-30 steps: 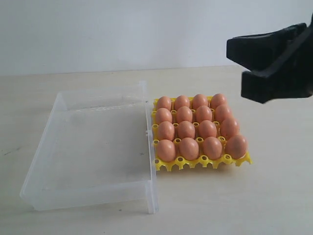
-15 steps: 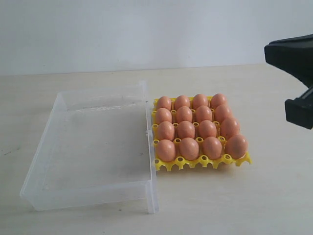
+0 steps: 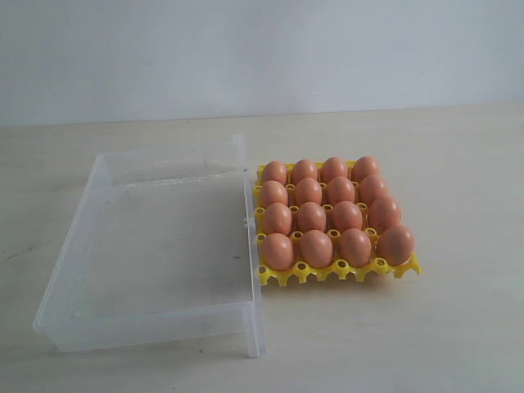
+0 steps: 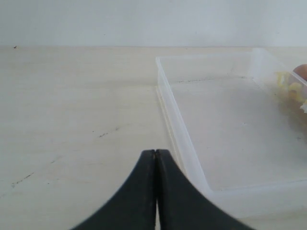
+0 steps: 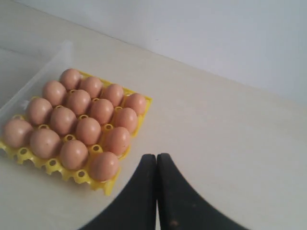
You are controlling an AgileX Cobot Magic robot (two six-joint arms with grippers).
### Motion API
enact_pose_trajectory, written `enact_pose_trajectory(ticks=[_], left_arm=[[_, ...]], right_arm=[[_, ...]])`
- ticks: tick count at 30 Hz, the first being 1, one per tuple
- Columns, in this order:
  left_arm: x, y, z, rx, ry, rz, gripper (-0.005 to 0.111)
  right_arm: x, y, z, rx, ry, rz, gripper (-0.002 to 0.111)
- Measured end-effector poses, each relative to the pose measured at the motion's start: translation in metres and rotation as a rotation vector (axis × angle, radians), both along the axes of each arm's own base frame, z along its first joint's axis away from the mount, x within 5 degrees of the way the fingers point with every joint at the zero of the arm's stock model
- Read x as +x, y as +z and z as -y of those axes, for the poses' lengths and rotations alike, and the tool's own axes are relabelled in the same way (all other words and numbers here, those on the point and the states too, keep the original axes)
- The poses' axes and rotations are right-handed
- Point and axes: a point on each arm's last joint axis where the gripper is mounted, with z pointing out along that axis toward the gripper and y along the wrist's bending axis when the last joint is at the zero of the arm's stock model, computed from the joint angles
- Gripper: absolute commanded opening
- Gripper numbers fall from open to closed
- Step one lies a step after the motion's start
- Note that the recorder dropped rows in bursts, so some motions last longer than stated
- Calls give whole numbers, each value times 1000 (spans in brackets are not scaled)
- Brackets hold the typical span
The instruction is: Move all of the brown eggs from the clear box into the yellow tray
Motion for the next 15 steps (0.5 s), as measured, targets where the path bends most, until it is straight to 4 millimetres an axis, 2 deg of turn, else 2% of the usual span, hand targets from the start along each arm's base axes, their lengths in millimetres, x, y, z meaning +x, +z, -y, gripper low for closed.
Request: enact_pose_trajectory(ticks=[4, 7, 15], left_arm=[[0, 0, 0, 0, 0, 0, 0], [0, 0, 0, 0, 0, 0, 0], [0, 0, 0, 0, 0, 0, 0]], right_arm=[[-20, 1, 11, -2, -71, 79, 0], [-31, -10, 15, 9, -116, 152, 0], [-52, -75, 16, 98, -148, 205, 0]])
